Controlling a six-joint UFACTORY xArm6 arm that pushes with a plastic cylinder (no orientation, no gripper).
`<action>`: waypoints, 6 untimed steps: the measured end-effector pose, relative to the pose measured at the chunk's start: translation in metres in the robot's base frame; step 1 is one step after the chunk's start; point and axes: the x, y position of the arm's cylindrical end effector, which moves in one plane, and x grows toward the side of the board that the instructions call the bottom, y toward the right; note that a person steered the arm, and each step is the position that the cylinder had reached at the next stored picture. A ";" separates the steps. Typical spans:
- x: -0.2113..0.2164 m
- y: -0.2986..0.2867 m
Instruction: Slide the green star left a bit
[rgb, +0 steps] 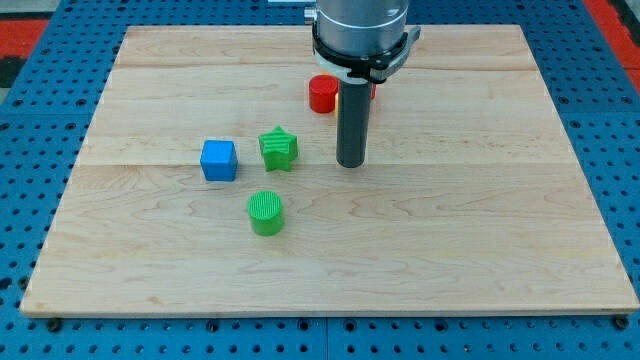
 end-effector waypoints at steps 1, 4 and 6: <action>-0.001 -0.008; -0.013 -0.098; -0.008 0.029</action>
